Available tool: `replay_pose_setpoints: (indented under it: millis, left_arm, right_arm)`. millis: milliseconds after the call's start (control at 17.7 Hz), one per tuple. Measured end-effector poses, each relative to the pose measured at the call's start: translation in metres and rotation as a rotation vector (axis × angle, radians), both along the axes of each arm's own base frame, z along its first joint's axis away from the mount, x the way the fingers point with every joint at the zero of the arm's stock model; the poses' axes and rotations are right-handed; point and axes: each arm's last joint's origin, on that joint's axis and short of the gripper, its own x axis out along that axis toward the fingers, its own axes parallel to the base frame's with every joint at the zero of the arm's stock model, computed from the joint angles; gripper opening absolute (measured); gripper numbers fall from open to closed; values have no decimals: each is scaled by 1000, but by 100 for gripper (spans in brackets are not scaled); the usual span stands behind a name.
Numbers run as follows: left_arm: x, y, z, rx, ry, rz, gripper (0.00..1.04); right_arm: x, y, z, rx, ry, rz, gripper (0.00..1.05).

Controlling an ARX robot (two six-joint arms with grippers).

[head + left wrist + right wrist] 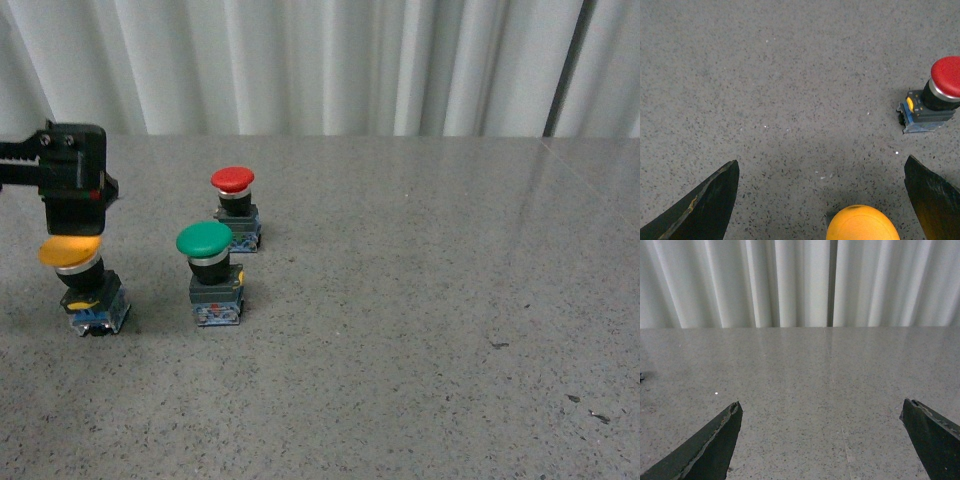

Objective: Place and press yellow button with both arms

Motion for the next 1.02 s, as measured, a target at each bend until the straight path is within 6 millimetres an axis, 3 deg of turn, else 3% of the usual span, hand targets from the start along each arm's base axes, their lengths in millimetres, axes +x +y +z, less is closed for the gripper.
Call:
replay_pose_setpoints:
  millis: [283, 509, 848, 1017]
  left_arm:
    - [-5, -16, -14, 6, 29, -57, 98]
    - [-7, -15, -23, 24, 58, -48, 98]
    - [-14, -15, -25, 45, 73, -48, 42]
    - [-23, -19, -4, 84, 41, -56, 35]
  right_arm:
    - [0, 0, 0, 0, 0, 0, 98]
    - [0, 0, 0, 0, 0, 0, 98]
    - [0, 0, 0, 0, 0, 0, 98]
    - [0, 0, 0, 0, 0, 0, 98]
